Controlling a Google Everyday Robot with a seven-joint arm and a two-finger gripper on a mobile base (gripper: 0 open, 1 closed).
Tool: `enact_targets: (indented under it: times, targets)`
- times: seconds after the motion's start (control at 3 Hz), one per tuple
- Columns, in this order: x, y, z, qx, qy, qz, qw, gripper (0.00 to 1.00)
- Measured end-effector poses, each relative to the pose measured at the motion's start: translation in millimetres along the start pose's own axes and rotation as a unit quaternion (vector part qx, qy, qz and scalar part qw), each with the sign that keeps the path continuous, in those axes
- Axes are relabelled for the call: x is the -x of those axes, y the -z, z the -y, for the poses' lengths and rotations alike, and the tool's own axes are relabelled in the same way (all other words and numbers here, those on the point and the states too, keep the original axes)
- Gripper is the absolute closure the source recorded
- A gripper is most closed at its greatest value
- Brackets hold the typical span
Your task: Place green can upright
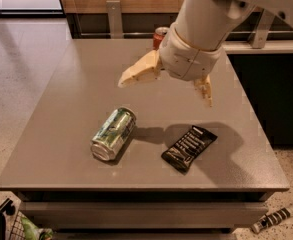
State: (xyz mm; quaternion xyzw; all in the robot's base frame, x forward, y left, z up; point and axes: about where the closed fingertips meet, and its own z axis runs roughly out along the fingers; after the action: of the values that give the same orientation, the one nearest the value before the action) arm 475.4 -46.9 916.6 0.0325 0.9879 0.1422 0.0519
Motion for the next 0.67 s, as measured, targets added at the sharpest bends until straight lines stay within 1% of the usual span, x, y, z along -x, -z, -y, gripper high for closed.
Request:
enact_targets:
  times: [0.33, 0.67]
  targets:
    - [5.8, -17.4, -17.6, -0.021, 0.001, -0.028, 0.9994, 0.0]
    - [5.1, -39.9, -34.8, -0.041, 0.005, -0.06, 0.9973, 0.0]
